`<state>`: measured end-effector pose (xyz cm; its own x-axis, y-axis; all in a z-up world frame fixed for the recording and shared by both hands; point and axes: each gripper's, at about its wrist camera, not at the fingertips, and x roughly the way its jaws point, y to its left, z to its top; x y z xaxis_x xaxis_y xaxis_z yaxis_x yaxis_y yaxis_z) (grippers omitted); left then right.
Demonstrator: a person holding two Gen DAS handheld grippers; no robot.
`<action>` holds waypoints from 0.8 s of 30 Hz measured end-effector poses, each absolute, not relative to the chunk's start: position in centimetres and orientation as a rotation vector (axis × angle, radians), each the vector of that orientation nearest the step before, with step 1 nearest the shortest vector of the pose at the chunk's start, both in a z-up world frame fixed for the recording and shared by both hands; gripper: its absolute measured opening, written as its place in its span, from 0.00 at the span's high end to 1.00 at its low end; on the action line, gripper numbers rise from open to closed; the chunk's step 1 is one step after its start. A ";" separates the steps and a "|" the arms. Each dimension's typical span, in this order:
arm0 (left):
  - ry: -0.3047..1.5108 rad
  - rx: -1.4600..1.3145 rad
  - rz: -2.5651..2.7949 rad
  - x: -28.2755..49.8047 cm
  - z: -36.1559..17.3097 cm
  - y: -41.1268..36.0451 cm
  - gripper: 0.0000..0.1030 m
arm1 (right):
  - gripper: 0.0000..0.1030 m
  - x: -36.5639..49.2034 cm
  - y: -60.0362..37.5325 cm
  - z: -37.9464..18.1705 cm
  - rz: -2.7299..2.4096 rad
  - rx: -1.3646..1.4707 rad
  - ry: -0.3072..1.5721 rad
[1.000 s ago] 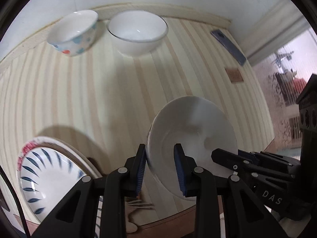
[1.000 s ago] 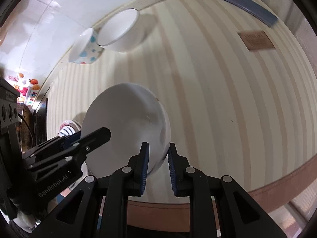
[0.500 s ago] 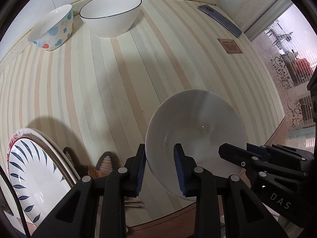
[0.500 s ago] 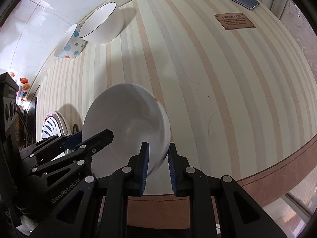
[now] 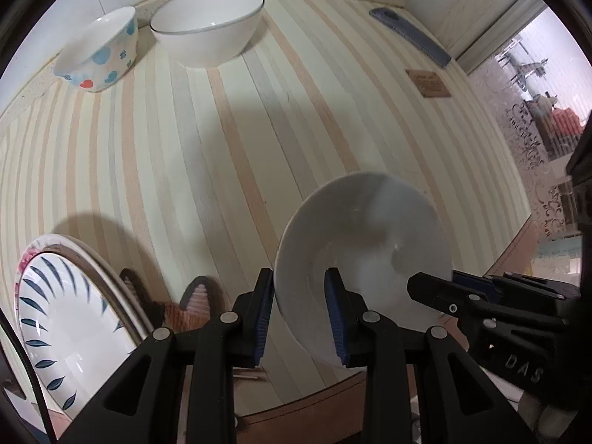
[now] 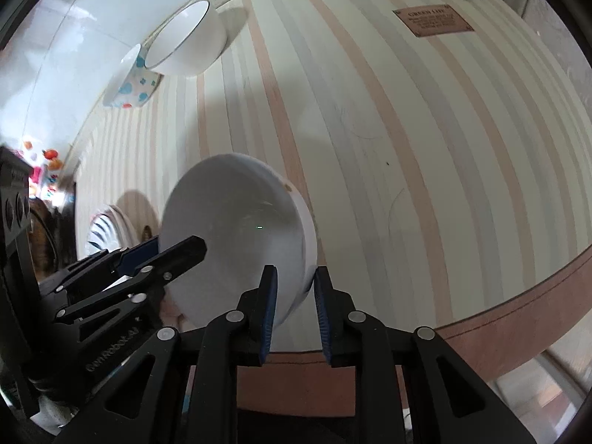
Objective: Organize plates and bowls
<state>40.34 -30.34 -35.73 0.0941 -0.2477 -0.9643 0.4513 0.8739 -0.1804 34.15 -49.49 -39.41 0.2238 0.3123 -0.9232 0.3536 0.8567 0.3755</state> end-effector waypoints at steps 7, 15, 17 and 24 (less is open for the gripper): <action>1.241 0.056 -0.478 42.4 -29.5 -27.4 0.70 | 0.43 34.9 -52.2 -34.5 -0.015 0.650 1.266; 1.205 -0.034 -0.357 51.0 -28.0 -25.7 0.68 | 0.38 43.2 -51.8 -32.8 0.127 0.680 1.267; 1.211 -0.042 -0.339 53.1 -28.4 -25.7 0.68 | 0.38 45.5 -51.6 -33.1 0.118 0.658 1.261; 1.266 -0.039 -0.292 59.7 -31.7 -26.6 0.68 | 0.38 56.0 -51.7 -35.4 0.106 0.636 1.261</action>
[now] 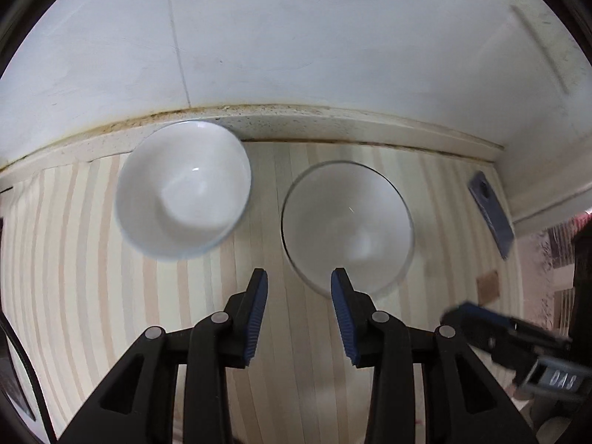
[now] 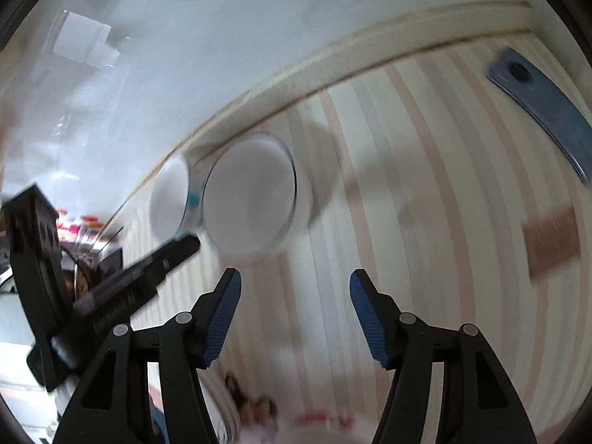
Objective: Organize plates and bowls
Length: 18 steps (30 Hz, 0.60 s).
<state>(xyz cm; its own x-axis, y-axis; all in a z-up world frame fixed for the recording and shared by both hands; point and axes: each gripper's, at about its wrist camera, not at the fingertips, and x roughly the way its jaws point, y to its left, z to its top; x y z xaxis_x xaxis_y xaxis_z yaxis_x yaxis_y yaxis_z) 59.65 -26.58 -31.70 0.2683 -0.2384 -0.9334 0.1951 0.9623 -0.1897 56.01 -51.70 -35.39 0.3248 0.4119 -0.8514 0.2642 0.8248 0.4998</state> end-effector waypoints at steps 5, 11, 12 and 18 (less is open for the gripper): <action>1.321 -0.044 -0.283 61.9 -34.4 -27.4 0.68 | 0.41 60.9 -51.9 -38.4 0.091 0.642 1.308; 1.298 0.016 -0.307 62.6 -35.9 -29.1 0.74 | 0.84 63.0 -51.4 -40.8 0.124 0.650 1.329; 1.293 0.026 -0.303 62.5 -35.9 -29.3 0.74 | 0.84 62.8 -51.4 -40.8 0.120 0.637 1.322; 1.267 0.048 -0.322 62.0 -35.3 -29.4 0.74 | 0.85 61.8 -51.1 -40.1 0.121 0.588 1.300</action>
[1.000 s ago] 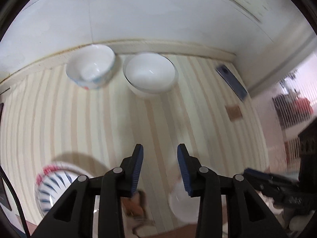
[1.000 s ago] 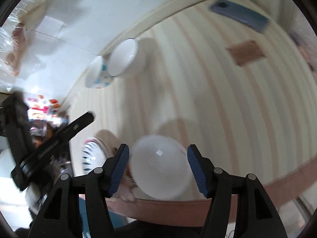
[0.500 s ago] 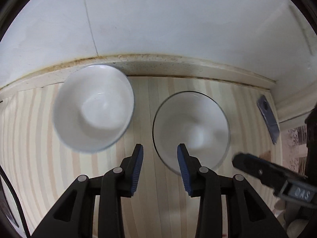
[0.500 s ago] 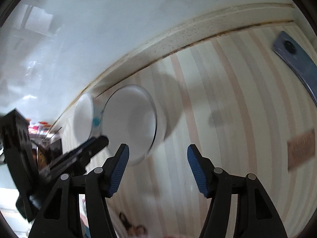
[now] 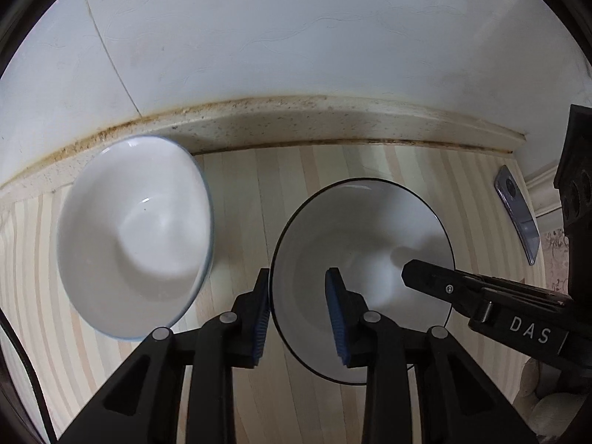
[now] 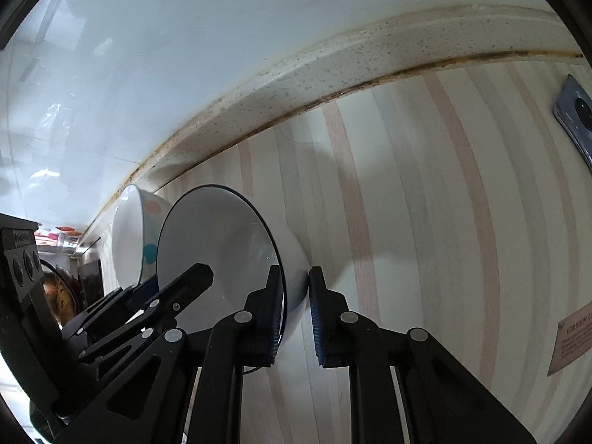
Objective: Organize plates and bowls
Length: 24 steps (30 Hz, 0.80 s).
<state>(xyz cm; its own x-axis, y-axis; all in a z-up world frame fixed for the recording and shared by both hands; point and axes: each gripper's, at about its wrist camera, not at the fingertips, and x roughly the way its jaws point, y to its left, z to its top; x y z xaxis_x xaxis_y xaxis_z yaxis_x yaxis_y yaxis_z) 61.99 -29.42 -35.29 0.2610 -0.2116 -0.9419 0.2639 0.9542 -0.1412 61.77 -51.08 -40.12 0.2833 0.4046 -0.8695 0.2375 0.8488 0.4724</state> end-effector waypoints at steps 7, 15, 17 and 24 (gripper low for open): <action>1.241 0.066 -0.355 59.9 -32.7 -29.1 0.75 | 0.85 58.4 -51.4 -37.8 0.126 0.593 1.284; 1.222 0.085 -0.419 54.5 -29.0 -29.1 0.74 | 0.85 51.9 -51.4 -33.5 0.099 0.586 1.255; 1.217 0.089 -0.435 53.0 -28.2 -29.4 0.74 | 0.85 49.9 -51.3 -32.6 0.091 0.577 1.253; 1.214 0.119 -0.493 47.5 -26.6 -30.6 0.74 | 0.85 42.1 -51.6 -31.1 0.060 0.592 1.257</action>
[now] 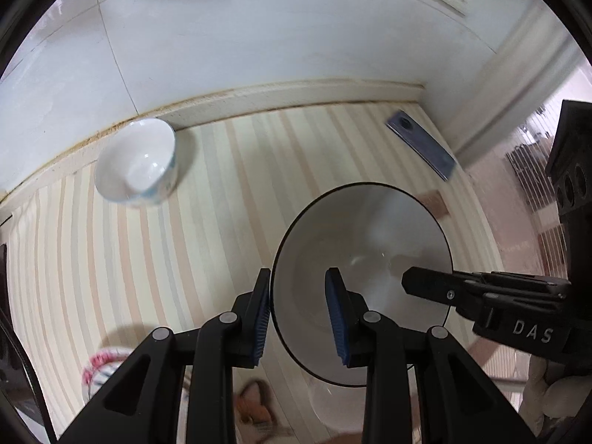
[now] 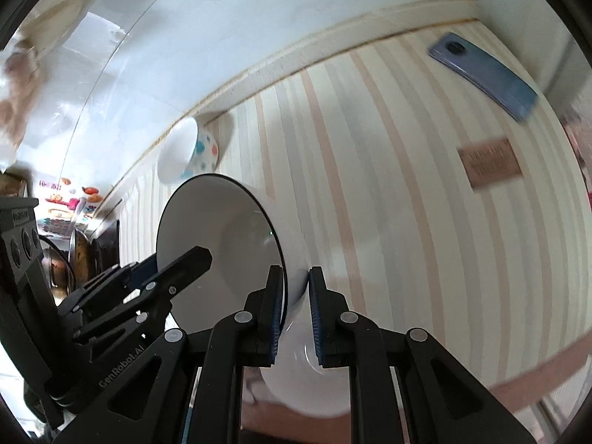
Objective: Organize plates and bowls
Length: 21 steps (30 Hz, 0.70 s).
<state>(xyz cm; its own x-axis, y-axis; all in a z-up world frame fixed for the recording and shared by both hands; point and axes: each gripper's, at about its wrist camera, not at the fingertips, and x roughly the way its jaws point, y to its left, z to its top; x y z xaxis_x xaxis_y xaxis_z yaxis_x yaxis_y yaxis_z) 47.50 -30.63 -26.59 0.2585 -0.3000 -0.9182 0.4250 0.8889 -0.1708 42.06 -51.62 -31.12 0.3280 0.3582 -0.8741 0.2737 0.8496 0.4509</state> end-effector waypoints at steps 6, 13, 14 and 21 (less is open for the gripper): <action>1.226 0.174 -0.530 43.5 -26.9 -31.4 0.74 | 0.85 36.3 -51.4 -31.9 0.038 0.633 1.275; 1.262 0.208 -0.546 41.0 -28.7 -31.8 0.74 | 0.85 33.2 -51.4 -33.8 0.018 0.659 1.306; 1.266 0.209 -0.546 40.7 -29.0 -31.8 0.74 | 0.85 33.1 -51.3 -34.1 0.018 0.656 1.313; 1.309 0.231 -0.537 39.8 -30.9 -31.8 0.75 | 0.85 32.5 -50.9 -36.1 0.015 0.655 1.363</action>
